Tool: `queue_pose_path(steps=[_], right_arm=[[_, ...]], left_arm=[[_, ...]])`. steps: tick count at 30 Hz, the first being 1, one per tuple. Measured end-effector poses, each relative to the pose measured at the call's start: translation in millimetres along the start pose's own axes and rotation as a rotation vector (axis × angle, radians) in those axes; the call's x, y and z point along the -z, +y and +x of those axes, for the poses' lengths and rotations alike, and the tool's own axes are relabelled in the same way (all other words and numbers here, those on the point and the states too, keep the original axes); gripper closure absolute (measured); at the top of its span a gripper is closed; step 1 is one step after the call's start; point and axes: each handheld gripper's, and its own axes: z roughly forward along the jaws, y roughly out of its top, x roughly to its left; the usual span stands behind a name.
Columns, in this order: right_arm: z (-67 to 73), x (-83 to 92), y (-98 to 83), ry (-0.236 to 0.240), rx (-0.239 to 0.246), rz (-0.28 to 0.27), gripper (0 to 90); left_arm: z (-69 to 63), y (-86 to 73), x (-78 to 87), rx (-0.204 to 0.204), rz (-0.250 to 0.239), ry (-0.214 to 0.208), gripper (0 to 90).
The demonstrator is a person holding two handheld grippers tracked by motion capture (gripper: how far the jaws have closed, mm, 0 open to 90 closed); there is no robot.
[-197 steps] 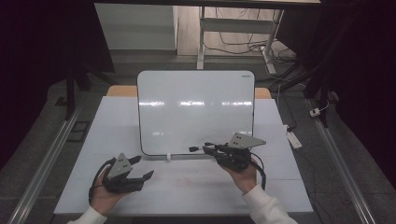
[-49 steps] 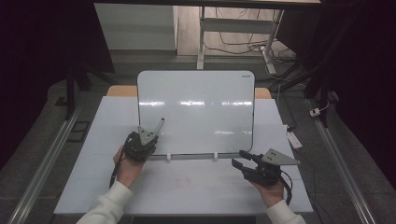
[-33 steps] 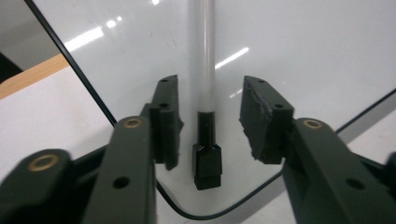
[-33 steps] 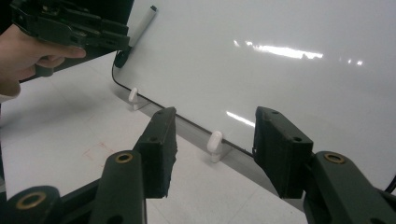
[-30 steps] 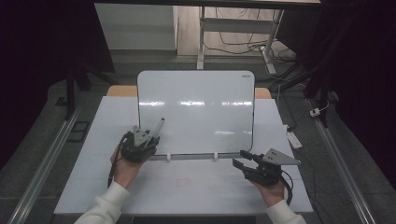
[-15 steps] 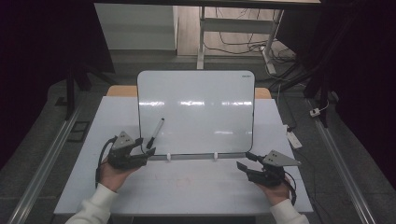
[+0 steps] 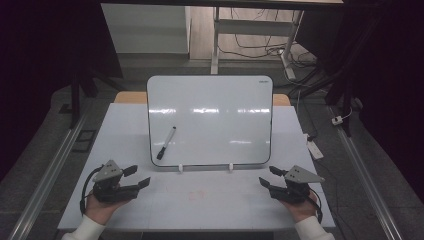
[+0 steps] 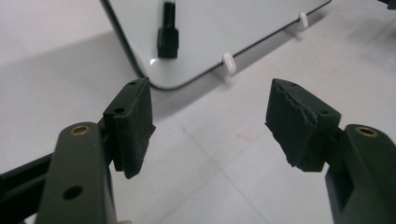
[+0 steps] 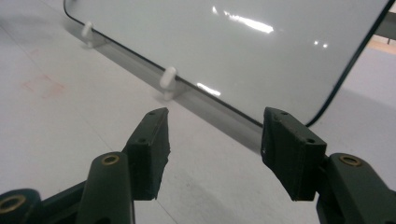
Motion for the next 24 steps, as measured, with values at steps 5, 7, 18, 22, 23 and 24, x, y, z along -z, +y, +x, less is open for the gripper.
queue_pose_path(steps=[5, 7, 18, 22, 23, 24], right_arm=[[-2.6, 2.2, -7.5, -0.021, 0.000, 0.022, 40.8], [-3.6, 3.3, -9.8, -0.027, 0.001, 0.027, 40.8], [-3.3, 4.7, -10.7, -0.035, 0.023, 0.029, 40.8], [-2.8, 4.4, -10.6, -0.033, 0.028, 0.030, 40.6], [-2.8, 4.6, -10.4, -0.033, 0.027, 0.029, 40.7], [-2.8, 4.7, -10.3, -0.033, 0.026, 0.028, 40.6]], left_arm=[[0.4, -12.5, 5.2, 0.000, 0.018, -0.008, 33.0], [-0.1, -16.5, 5.8, 0.000, 0.027, -0.010, 32.9], [-0.6, -19.2, 2.0, -0.005, 0.045, -0.006, 32.4], [1.9, -20.6, 2.4, 0.005, 0.044, 0.001, 32.3], [2.6, -20.9, 2.6, 0.007, 0.044, 0.001, 32.1], [2.8, -21.1, 2.5, 0.008, 0.043, 0.004, 32.1]])
